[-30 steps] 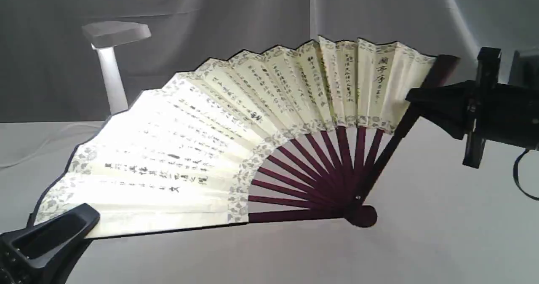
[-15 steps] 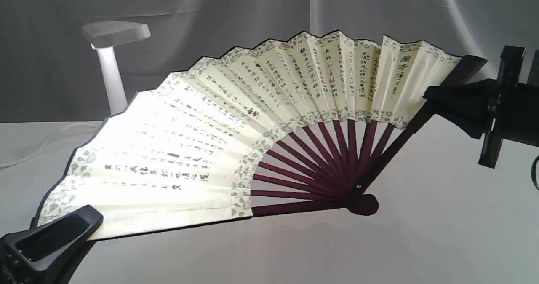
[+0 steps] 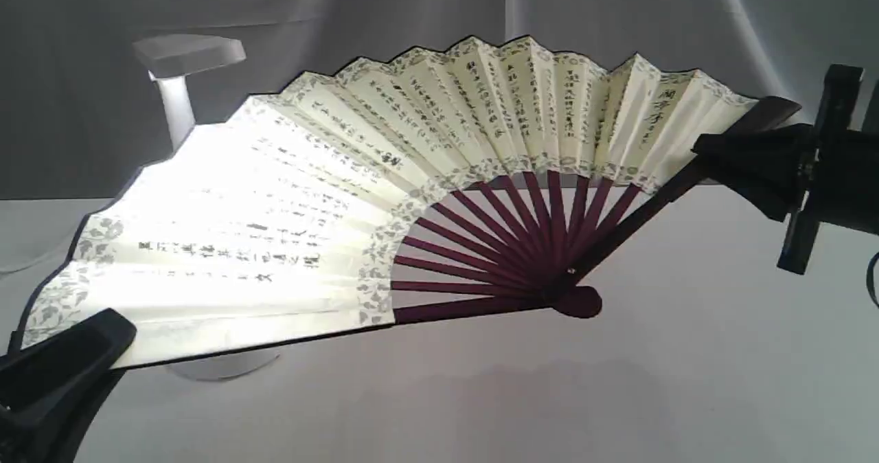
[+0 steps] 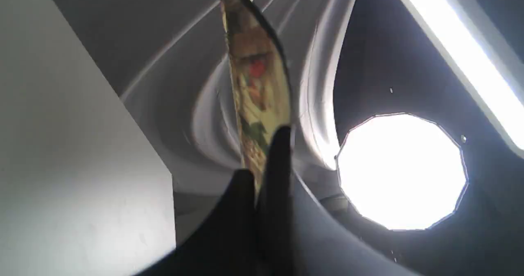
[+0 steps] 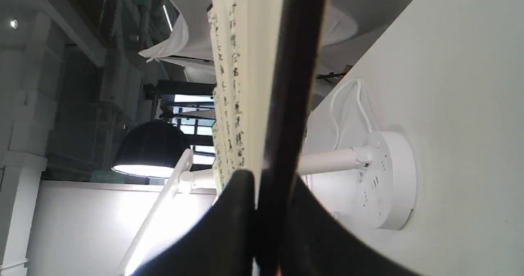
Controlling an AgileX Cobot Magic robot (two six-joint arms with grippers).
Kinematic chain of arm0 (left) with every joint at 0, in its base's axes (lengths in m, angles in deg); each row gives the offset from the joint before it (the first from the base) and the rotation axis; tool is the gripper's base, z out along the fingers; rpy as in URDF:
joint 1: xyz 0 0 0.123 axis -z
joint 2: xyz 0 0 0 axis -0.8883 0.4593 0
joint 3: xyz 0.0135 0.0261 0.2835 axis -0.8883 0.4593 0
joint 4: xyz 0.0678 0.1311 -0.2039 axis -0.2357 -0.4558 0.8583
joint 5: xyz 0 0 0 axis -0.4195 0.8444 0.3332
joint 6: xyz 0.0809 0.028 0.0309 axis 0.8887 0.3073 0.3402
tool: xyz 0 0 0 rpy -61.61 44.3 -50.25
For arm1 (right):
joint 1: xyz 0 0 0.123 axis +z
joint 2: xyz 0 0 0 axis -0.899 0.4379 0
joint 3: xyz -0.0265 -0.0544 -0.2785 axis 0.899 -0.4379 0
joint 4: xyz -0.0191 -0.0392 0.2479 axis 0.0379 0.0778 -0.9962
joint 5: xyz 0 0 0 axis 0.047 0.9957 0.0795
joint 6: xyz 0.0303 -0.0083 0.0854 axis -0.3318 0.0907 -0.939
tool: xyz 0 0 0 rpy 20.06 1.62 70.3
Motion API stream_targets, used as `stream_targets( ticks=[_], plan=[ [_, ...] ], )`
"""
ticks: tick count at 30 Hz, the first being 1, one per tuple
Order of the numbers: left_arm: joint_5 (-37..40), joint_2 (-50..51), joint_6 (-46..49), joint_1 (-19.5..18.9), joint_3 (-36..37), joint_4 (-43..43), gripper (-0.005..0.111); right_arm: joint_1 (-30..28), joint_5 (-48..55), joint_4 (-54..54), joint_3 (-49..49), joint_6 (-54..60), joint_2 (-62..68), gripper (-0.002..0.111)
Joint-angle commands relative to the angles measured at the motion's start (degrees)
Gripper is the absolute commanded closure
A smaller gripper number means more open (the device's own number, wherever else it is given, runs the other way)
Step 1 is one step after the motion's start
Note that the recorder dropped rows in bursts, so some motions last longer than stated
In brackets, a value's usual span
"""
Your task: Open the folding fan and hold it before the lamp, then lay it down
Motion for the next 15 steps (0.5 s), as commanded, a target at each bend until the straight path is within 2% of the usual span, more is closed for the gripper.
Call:
stream_targets(
  ticks=[1, 15],
  plan=[
    [-3.53, -1.22, -1.63, -0.11, 0.2, 6.75, 0.107, -0.92, -4.4, -0.13, 0.25, 1.23, -0.64, 0.108],
    [-3.53, -1.22, -6.41, -0.11, 2.26, 6.74, 0.107, 0.29, -4.4, -0.13, 0.25, 0.62, -5.56, 0.108]
  ],
)
